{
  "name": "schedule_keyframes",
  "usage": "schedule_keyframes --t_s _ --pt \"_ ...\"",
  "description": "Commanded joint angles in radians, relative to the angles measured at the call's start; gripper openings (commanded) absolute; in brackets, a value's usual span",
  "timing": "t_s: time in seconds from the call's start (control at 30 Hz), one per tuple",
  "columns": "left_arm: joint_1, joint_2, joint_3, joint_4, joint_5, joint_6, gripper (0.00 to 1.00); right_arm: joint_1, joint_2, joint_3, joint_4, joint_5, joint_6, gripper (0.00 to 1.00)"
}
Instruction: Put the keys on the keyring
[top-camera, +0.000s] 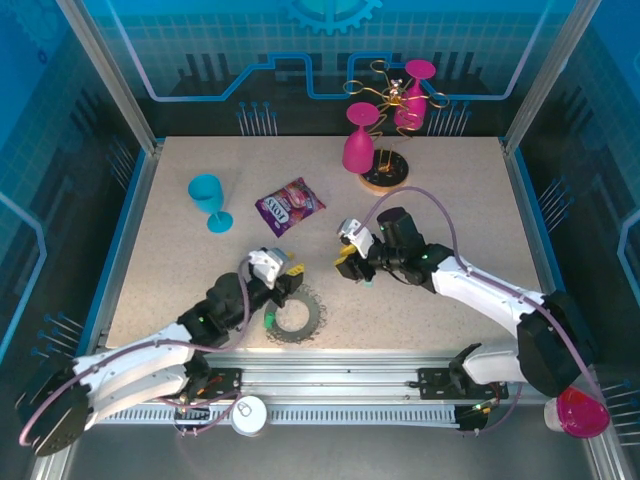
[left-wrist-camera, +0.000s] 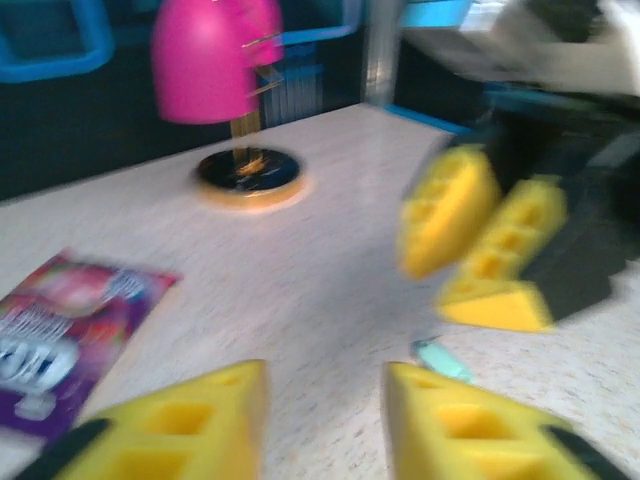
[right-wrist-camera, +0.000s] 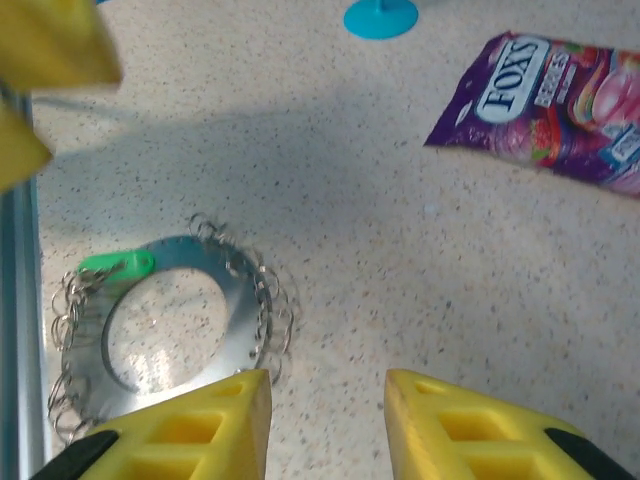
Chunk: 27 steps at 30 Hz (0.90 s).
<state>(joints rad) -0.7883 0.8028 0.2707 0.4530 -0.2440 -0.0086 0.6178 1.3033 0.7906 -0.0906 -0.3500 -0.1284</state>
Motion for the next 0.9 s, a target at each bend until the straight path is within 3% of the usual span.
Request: schedule_keyframes --t_s 0.0,0.07,0.2,0.3,0.43,0.57,0.67,0.87 --pt "0.008 -0.142 0.084 -0.438 -0.353 -0.384 0.63 0.056 -0.066 -0.032 -0.084 0.030 0.117 0.39" --pt "0.024 -0.196 0.139 -0.671 -0.406 -0.529 0.71 0.098 -0.069 -0.049 -0.077 0.015 0.101 0.41" --pt "0.042 -0.202 0.219 -1.019 -0.365 -0.856 0.72 0.165 -0.010 -0.030 -0.062 -0.006 0.088 0.42" --pt "0.043 -0.148 0.234 -1.138 -0.254 -1.035 0.72 0.199 0.043 0.007 -0.074 -0.009 0.105 0.42" --pt "0.044 -0.055 0.279 -1.269 -0.156 -1.159 0.67 0.212 0.057 0.009 -0.068 0.027 0.129 0.41" --pt "0.041 0.016 0.282 -1.303 -0.020 -1.229 0.58 0.201 0.050 -0.013 -0.051 0.055 0.153 0.40" --pt "0.038 0.042 0.236 -1.240 0.065 -1.251 0.53 0.199 0.056 -0.020 -0.035 0.054 0.164 0.39" --pt "0.037 0.161 0.218 -1.084 0.126 -1.244 0.45 0.197 0.038 -0.046 -0.023 0.056 0.166 0.39"
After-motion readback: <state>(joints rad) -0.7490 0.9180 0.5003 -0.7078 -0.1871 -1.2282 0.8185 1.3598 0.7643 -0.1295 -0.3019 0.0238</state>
